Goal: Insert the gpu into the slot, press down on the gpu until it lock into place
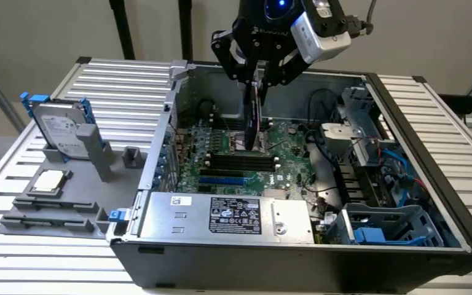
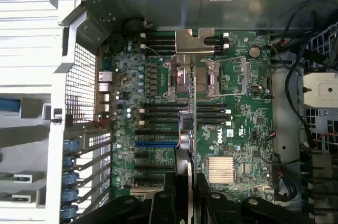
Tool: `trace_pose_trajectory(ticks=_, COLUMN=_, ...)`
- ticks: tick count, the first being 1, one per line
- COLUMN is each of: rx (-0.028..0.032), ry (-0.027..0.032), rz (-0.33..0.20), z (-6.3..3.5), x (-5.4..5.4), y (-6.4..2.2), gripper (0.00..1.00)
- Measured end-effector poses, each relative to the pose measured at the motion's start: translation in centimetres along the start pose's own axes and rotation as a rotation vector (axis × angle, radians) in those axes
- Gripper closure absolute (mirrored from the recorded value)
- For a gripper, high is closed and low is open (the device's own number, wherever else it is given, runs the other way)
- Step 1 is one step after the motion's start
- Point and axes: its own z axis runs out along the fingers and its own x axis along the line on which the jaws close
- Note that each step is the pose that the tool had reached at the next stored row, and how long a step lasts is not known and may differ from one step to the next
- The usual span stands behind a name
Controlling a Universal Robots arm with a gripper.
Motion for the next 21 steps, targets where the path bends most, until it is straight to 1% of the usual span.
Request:
trace_pose_trajectory(ticks=14, rx=0.0101, ry=0.0193, rz=-0.253, z=0.04, x=-0.01, y=0.0, gripper=0.74)
trace_pose_trajectory(ticks=21, rx=0.0154, ry=0.0268, rz=-0.381, z=0.11, x=-0.01, y=-0.01, gripper=0.74)
